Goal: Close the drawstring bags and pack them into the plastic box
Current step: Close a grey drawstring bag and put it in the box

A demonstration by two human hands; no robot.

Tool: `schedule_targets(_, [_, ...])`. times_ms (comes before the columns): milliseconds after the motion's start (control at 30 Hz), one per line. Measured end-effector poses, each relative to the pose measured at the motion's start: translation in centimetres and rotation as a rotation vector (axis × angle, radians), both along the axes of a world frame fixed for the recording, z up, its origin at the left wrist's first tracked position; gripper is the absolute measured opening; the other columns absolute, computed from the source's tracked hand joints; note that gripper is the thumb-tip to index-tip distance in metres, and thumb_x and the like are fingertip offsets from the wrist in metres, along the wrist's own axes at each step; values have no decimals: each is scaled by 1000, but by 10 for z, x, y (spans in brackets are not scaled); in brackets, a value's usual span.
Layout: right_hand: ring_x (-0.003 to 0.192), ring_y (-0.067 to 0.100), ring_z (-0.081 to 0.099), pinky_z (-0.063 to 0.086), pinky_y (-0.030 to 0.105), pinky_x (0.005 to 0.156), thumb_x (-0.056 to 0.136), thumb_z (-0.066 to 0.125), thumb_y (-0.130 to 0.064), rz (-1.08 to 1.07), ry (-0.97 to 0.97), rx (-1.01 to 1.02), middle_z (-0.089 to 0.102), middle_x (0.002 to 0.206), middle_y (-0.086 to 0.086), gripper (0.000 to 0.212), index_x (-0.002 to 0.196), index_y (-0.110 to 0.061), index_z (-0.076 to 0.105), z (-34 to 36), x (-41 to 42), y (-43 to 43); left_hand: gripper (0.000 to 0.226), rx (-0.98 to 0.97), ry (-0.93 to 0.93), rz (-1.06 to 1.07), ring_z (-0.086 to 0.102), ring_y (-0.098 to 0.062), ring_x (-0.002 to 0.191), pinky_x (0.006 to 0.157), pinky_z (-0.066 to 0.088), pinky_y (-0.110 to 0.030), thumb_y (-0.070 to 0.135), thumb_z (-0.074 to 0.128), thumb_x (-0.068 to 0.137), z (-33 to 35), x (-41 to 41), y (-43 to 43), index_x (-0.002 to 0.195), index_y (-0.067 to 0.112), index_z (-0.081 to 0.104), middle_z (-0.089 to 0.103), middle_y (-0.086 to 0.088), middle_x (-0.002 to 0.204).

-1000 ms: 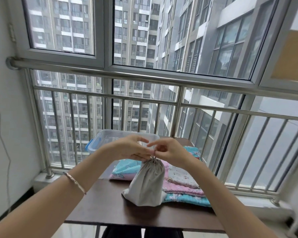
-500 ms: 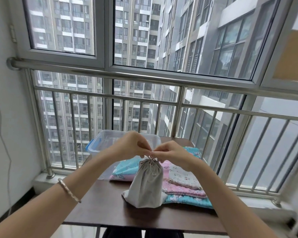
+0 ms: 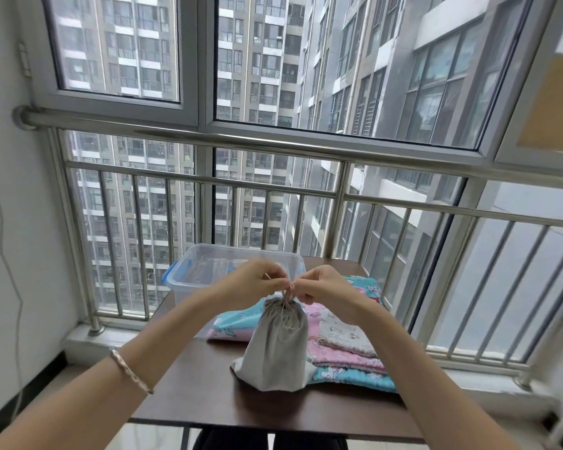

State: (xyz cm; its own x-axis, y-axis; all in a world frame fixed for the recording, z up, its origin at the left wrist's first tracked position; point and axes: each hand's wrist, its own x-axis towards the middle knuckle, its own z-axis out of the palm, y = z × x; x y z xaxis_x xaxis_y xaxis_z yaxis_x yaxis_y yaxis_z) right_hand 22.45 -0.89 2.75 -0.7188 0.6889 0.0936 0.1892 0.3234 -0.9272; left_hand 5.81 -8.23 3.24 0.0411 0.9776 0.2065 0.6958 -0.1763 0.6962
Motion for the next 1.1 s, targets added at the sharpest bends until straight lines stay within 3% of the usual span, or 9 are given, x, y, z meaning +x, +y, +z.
schedule_targets(133, [49, 9, 40, 32, 20, 53, 84, 62, -2, -8, -11, -42, 50, 50, 0, 24, 61, -5, 68, 4, 1, -1, 14, -63, -210, -41, 50, -8, 71, 71, 43, -24, 20, 57, 94, -6, -2, 1, 89, 14, 69, 62, 6, 74])
schedule_targets(233, [49, 9, 40, 33, 19, 51, 84, 63, -3, -52, -25, -28, 53, 47, -3, 22, 63, -4, 69, 4, 1, -1, 21, -166, -436, -115, 57, -13, 88, 83, 47, -26, 17, 56, 95, -9, -7, 2, 104, 1, 66, 67, -3, 94])
schedule_targets(300, [48, 9, 40, 33, 19, 51, 85, 64, -3, -53, -35, -32, 52, 47, -3, 20, 65, -2, 68, 4, 0, -1, 19, -222, -531, -155, 57, -16, 93, 86, 47, -27, 14, 55, 95, -11, -9, 2, 103, 1, 66, 67, -6, 98])
schedule_targets(367, [49, 6, 42, 35, 19, 53, 85, 67, -7, -37, -52, -2, 53, 50, -4, 16, 71, -2, 71, 4, 0, -1, 15, -275, -634, -156, 59, -13, 87, 80, 48, -23, 10, 53, 94, -12, -9, 4, 94, 6, 67, 67, -4, 91])
schedule_targets(500, [55, 2, 52, 44, 18, 57, 77, 79, -16, -146, 12, 285, 65, 66, -4, 12, 82, -7, 73, -4, -4, -4, 12, -305, -766, -84, 54, -12, 76, 73, 45, -21, 11, 56, 92, -14, -11, 9, 88, 11, 67, 60, -2, 82])
schedule_targets(600, [55, 7, 49, 41, 20, 54, 77, 78, -12, -175, 93, 376, 64, 63, -1, 6, 75, -14, 73, -8, -6, -4, 13, -290, -779, -58, 55, -14, 74, 73, 47, -23, 12, 61, 91, -13, -11, 10, 82, 11, 70, 61, -2, 76])
schedule_targets(767, [55, 13, 49, 39, 27, 54, 79, 78, -26, -146, 71, 398, 69, 69, 13, 11, 70, -31, 73, -10, -3, -1, 11, -270, -741, -27, 54, -10, 66, 62, 49, -18, 15, 64, 90, -12, -10, 9, 86, 9, 73, 59, -3, 72])
schedule_targets(967, [51, 2, 46, 37, 19, 52, 82, 76, -23, -134, 64, 404, 60, 59, -5, 14, 74, -11, 75, -14, 3, 5, 13, -179, -555, 41, 51, -6, 58, 59, 48, -14, 19, 70, 85, -9, -13, 7, 90, 8, 75, 62, 4, 64])
schedule_targets(1100, [56, 7, 50, 42, 25, 57, 81, 76, -19, -154, 2, 393, 61, 67, 0, 15, 71, -8, 74, -18, 24, 20, 18, -161, -384, 91, 51, -15, 71, 70, 48, -21, 23, 71, 83, -8, -38, 2, 97, 13, 76, 64, -3, 76])
